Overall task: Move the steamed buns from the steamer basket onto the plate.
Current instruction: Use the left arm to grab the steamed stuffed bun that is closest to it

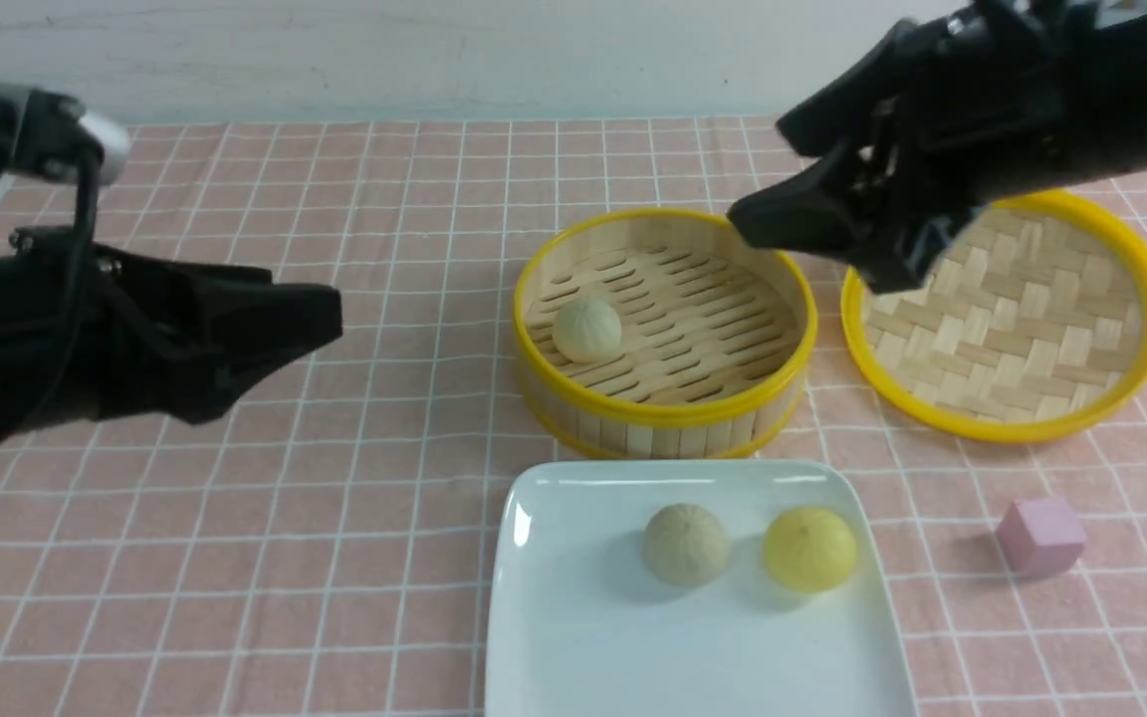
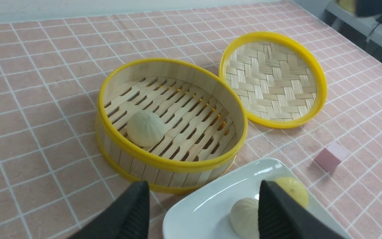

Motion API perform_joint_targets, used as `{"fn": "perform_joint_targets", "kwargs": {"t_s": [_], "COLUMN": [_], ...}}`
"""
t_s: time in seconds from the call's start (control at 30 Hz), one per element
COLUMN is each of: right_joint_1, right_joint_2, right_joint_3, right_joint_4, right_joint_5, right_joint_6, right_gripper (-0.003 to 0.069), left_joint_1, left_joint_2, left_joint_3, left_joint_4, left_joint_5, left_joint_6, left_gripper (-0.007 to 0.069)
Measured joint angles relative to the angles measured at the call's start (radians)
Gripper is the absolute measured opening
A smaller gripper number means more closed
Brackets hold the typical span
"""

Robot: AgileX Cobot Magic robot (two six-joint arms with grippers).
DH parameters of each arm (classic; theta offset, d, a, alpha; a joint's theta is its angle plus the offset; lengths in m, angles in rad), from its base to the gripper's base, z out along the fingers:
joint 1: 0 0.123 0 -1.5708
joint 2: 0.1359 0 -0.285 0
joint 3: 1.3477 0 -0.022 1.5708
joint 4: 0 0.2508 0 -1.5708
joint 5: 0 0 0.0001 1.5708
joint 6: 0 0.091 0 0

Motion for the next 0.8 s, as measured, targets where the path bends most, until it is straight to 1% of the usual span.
{"fn": "perform_joint_targets", "kwargs": {"t_s": [0.13,0.23,0.37,0.4,0.43,0.5,0.53,0.57,0.6,0.63,0.73,0.8], "right_joint_1": [0.000,0.000,0.000,0.000,0.000,0.000,0.000,0.000,0.000,0.000,0.000,0.000], "right_joint_2": [-0.089,-0.156,-0.209,-0.217,-0.218,-0.230,-0.233,-0.234,-0.235,-0.235,-0.235,-0.235], "right_joint_3": [0.001,0.001,0.001,0.001,0.001,0.001,0.001,0.001,0.001,0.001,0.001,0.001], "right_joint_4": [-0.051,-0.111,-0.196,-0.217,-0.222,-0.271,-0.273,-0.286,-0.298,-0.299,-0.307,-0.307], "right_joint_5": [0.055,0.117,0.195,0.211,0.211,0.259,0.262,0.282,0.316,0.320,0.367,0.384], "right_joint_6": [0.058,0.117,0.204,0.228,0.228,0.289,0.293,0.312,0.337,0.340,0.357,0.358], "right_gripper": [0.0508,0.0507,0.0507,0.0507,0.0507,0.0507,0.0507,0.0507,0.0507,0.0507,0.0507,0.0507], "left_joint_1": [0.000,-0.022,-0.130,-0.167,-0.173,-0.240,-0.248,-0.267,-0.298,-0.301,-0.345,-0.370], "left_joint_2": [0.105,0.210,0.349,0.388,0.394,0.486,0.493,0.527,0.590,0.597,0.699,0.755], "left_joint_3": [-0.095,-0.191,-0.327,-0.364,-0.370,-0.461,-0.468,-0.504,-0.568,-0.575,-0.677,-0.733], "left_joint_4": [0.052,0.114,0.261,0.302,0.309,0.382,0.392,0.419,0.459,0.470,0.546,0.582], "left_joint_5": [0.056,0.090,0.063,0.037,0.031,-0.028,-0.030,-0.037,-0.039,-0.039,-0.038,-0.037], "left_joint_6": [-0.034,-0.042,-0.089,-0.129,-0.129,-0.233,-0.241,-0.280,-0.345,-0.352,-0.432,-0.462], "left_gripper": [0.0453,0.0453,0.0453,0.0453,0.0453,0.0453,0.0453,0.0453,0.0453,0.0453,0.0453,0.0453]}}
